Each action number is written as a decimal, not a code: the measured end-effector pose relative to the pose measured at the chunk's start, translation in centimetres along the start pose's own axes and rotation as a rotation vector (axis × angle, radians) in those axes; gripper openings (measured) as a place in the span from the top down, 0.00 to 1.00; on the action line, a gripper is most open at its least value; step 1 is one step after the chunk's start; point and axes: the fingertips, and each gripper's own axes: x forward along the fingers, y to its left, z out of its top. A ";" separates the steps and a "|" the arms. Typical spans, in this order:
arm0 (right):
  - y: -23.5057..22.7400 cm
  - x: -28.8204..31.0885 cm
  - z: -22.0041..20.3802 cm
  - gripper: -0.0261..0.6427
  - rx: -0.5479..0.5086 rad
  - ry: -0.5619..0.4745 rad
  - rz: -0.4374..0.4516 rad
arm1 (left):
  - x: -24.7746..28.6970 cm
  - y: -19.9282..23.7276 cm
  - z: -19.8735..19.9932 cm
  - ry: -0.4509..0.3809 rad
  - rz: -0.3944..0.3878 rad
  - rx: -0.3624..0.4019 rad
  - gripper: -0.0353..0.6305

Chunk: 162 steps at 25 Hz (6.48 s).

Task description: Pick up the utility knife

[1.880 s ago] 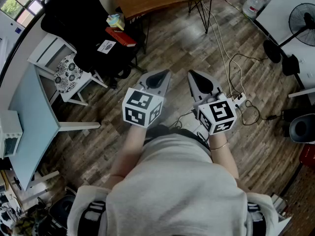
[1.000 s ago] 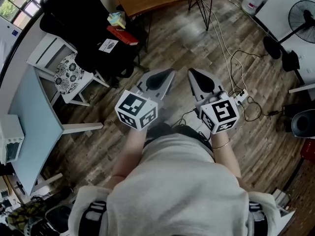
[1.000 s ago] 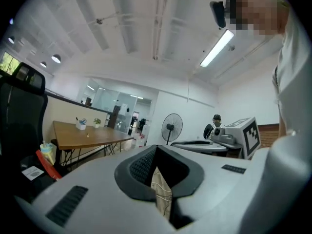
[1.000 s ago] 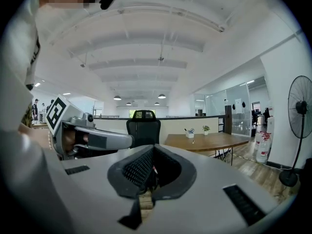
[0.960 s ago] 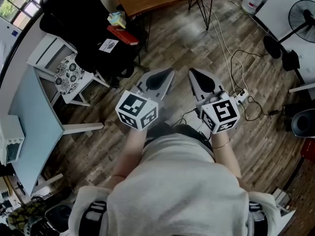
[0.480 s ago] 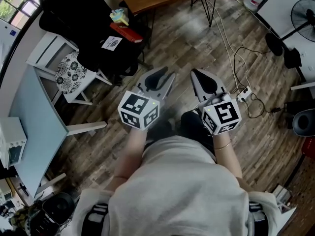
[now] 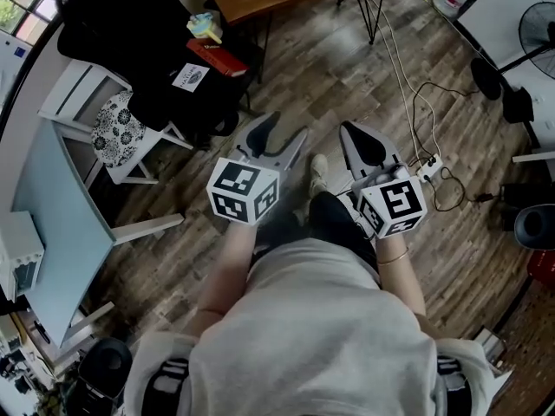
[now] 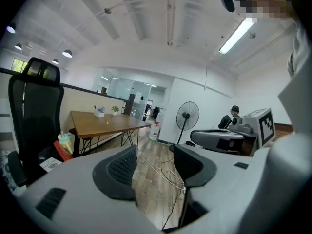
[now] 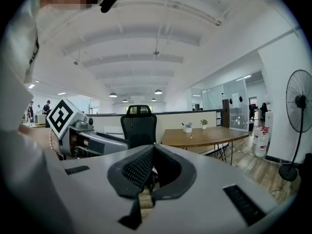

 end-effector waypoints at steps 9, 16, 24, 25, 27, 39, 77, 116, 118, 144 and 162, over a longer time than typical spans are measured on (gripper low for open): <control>-8.5 7.2 1.9 0.94 -0.007 -0.018 0.071 | 8.4 3.8 4.5 -0.001 0.069 0.037 0.60; -15.2 11.0 3.6 0.94 -0.009 -0.042 0.109 | 15.0 5.4 6.9 -0.016 0.114 0.015 0.60; -19.7 12.7 3.7 0.94 -0.001 -0.035 0.129 | 19.5 6.7 8.6 -0.027 0.159 -0.002 0.60; -20.0 12.9 3.5 0.94 0.003 -0.032 0.125 | 19.9 6.9 8.7 -0.024 0.158 -0.004 0.60; -20.5 13.3 3.1 0.94 0.010 -0.025 0.122 | 20.6 7.4 8.7 -0.021 0.156 -0.008 0.60; -24.3 18.6 1.8 0.94 0.043 0.025 0.099 | 26.1 11.5 9.8 0.007 0.114 -0.026 0.59; -34.4 45.5 7.4 0.94 -0.003 0.081 0.039 | 41.3 34.4 20.2 -0.011 0.023 -0.096 0.62; -45.2 64.7 9.9 0.94 -0.065 0.078 0.652 | 52.4 45.6 26.1 -0.110 0.564 -0.203 0.62; -44.4 64.8 9.5 0.94 -0.065 0.085 0.682 | 52.0 45.7 25.4 -0.099 0.579 -0.215 0.62; -44.0 66.1 7.6 0.94 0.010 0.147 0.543 | 51.9 47.6 24.2 0.050 0.451 -0.188 0.62; -46.5 66.3 1.7 0.94 0.058 0.257 0.456 | 56.1 49.1 18.8 0.240 0.418 -0.197 0.59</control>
